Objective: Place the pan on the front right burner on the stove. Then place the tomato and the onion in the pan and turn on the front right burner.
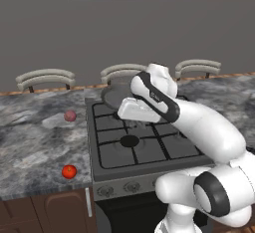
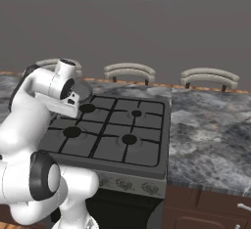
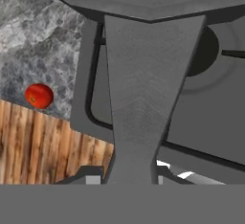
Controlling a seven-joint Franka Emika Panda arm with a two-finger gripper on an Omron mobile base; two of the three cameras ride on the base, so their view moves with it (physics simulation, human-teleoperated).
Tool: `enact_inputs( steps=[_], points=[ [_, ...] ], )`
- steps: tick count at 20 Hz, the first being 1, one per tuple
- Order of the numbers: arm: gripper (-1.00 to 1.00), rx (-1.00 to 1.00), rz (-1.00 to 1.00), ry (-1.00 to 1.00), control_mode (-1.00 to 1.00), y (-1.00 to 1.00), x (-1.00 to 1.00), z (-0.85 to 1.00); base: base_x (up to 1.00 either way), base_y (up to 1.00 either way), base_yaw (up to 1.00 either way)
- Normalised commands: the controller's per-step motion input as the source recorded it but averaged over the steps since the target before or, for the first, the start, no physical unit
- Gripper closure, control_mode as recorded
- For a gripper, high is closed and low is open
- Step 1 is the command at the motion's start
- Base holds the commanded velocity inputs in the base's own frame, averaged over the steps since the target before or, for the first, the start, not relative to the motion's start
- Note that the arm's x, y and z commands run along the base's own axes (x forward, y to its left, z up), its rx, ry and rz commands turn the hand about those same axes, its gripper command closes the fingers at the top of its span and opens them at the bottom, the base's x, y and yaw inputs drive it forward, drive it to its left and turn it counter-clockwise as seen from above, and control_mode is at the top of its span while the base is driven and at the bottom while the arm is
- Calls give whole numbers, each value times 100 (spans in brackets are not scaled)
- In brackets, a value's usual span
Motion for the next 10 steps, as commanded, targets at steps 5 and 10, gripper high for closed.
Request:
enact_inputs(
  steps=[5,10],
  points=[
    [100,0,11,7,-100,-72,-20,20,0,0,0],
    [100,0,7,4,-100,-65,-34,17,0,0,0]
  ],
)
